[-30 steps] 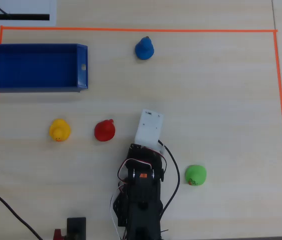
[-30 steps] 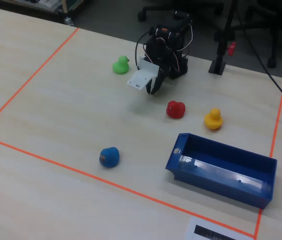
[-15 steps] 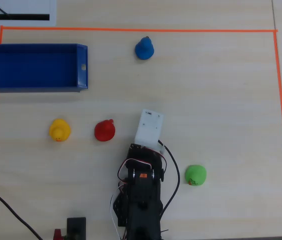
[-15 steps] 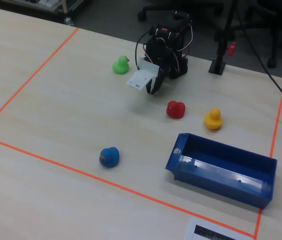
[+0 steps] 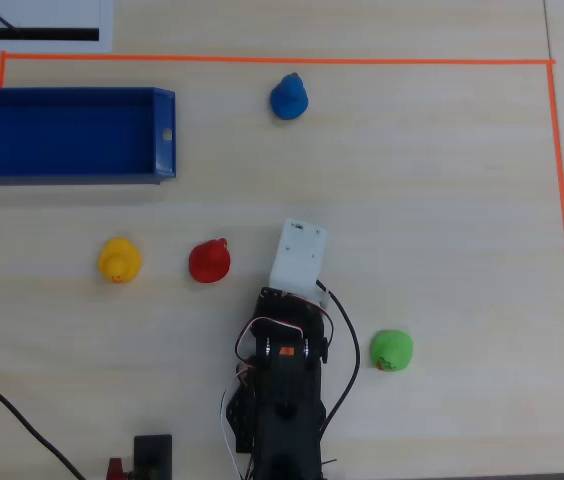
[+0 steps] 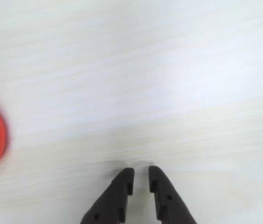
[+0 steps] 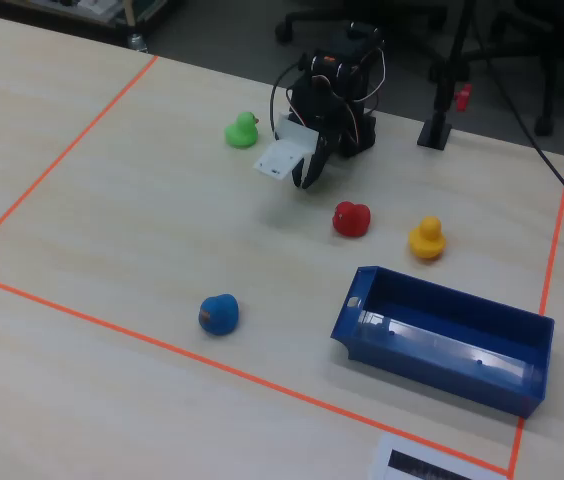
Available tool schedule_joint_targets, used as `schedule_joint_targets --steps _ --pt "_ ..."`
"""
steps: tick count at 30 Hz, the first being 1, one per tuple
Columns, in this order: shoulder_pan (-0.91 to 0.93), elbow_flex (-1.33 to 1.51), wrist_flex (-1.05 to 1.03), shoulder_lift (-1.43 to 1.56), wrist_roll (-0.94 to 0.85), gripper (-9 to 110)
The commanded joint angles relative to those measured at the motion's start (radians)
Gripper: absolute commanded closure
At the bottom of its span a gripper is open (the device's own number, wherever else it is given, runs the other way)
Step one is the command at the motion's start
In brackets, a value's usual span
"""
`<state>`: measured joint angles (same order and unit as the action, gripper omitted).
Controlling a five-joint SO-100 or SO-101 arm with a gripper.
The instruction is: Grasp red duck and put it into box.
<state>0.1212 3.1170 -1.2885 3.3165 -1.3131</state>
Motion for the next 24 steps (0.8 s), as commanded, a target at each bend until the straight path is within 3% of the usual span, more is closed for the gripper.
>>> schedule_joint_targets --steps 1,24 --pt "0.005 -0.006 -0.021 -0.006 0.008 101" --pt "0.0 -0.006 -0.021 -0.006 0.0 101"
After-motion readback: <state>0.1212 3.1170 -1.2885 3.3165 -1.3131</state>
